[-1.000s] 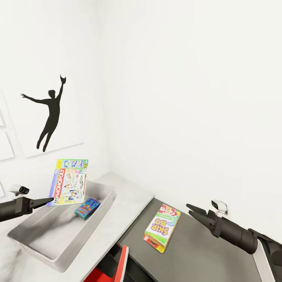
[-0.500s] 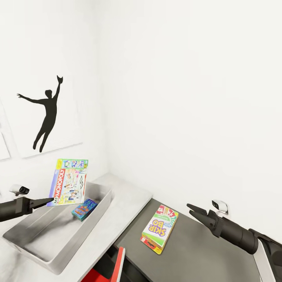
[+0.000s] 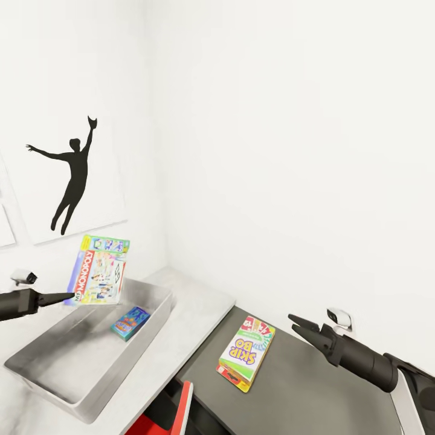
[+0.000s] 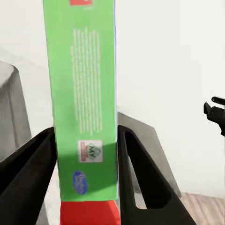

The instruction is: Put all the toys in the child's room - the three board games (two on the bed and one on the table), the two jigsaw puzzles on the table, and the tennis ball on the table - inside the toy box on the table in the child's room.

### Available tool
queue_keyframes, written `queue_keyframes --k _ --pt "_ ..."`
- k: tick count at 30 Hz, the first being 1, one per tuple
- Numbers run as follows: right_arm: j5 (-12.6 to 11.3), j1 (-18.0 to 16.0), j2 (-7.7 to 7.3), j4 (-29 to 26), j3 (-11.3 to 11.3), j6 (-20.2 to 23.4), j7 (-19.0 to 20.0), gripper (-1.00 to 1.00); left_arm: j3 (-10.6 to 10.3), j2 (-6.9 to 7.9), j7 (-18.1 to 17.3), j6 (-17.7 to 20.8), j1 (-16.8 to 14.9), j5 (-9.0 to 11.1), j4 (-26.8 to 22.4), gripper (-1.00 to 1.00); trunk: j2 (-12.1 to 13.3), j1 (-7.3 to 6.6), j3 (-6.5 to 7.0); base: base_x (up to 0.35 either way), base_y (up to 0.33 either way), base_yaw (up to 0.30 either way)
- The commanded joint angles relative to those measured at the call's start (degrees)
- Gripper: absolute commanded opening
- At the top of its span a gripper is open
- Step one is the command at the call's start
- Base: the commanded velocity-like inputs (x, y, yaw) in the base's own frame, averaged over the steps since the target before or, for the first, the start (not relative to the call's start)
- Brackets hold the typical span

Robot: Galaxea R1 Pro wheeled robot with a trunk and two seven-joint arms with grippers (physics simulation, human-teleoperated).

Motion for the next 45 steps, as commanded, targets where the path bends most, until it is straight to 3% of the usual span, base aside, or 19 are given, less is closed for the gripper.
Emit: queue_keyframes --k 1,2,3,4,7,9,12,14,19,27,33,39,45 --pt "-0.19 -0.04 -0.04 0.17 -0.04 0.48 0.11 1.0 0.03 0.68 -0.22 0.51 -1.18 -2.89 -0.01 -1.0 -0.06 0.01 -0.09 0.0 0.0 0.0" --pt "-0.2 -0.04 -0.03 0.3 -0.04 0.48 0.12 1.0 0.02 1.14 -0.22 0.46 -2.34 -5.94 0.0 -1.0 -0.06 0.01 -0.09 0.0 0.0 0.0" --pt "-0.2 -0.04 -0.03 0.34 -0.03 0.48 0.12 1.0 0.01 1.31 -0.22 0.42 -2.89 -7.39 0.01 -1.0 -0.06 0.01 -0.09 0.0 0.0 0.0" --pt "-0.2 -0.04 -0.02 0.4 -0.02 0.48 0.13 1.0 0.01 1.57 -0.22 0.33 -3.9 -10.15 0.0 -1.0 -0.06 0.01 -0.09 0.0 0.0 0.0" --pt "-0.2 -0.04 -0.01 0.47 -0.01 0.48 0.11 1.0 -0.08 1.87 -0.22 0.08 -5.29 -15.4 0.01 -1.0 -0.06 0.01 -0.09 0.0 0.0 0.0" --pt "-0.21 -0.04 -0.01 0.5 0.0 0.48 0.11 1.0 -0.14 1.98 -0.22 -1.48 -5.94 -20.72 -0.13 -1.0 -0.06 0.01 -0.09 0.0 0.0 0.0" --pt "-0.21 -0.04 -0.05 0.56 -0.03 0.49 0.11 1.0 -0.2 2.04 -0.22 -4.28 -6.27 -26.09 -0.3 -1.0 -0.06 0.01 -0.09 0.0 0.0 0.0" --pt "-0.21 -0.04 -0.06 0.58 -0.05 0.49 0.1 1.0 -0.41 2.06 -0.22 -5.29 -6.34 -28.07 -0.35 -1.0 -0.06 0.01 -0.09 0.0 0.0 0.0" --pt "-0.15 -0.04 -0.09 0.6 -0.07 0.52 0.1 1.0 -1.64 2.07 -0.22 -9.2 -6.41 -30.53 -0.4 -1.0 -0.06 0.01 -0.09 0.0 0.0 0.0" --pt "-0.12 -0.04 -0.1 0.6 -0.09 0.73 0.07 1.0 -5.26 2.12 -0.22 -14.87 -6.36 -34.16 -0.36 -1.0 -0.06 0.01 -0.09 0.0 0.0 0.0" --pt "-0.18 -0.04 -0.1 0.6 -0.1 0.86 0.03 1.0 -5.76 2.2 -0.22 -16.53 -6.23 -34.99 0.08 -1.0 -0.06 0.01 -0.1 0.0 0.0 0.0" --pt "-0.14 -0.04 -0.1 0.6 -0.78 1.13 0.02 1.0 -9.11 2.18 -0.22 -17.48 -6.17 -41.14 0.19 -1.0 -0.06 0.01 -0.45 0.0 0.0 0.0" --pt "-0.12 -0.04 -0.1 1.23 -0.94 1.18 0.02 1.0 -10.17 2.24 -0.22 -17.73 -6.16 -42.89 0.2 -1.0 -0.06 0.01 -0.99 0.0 0.0 0.0"
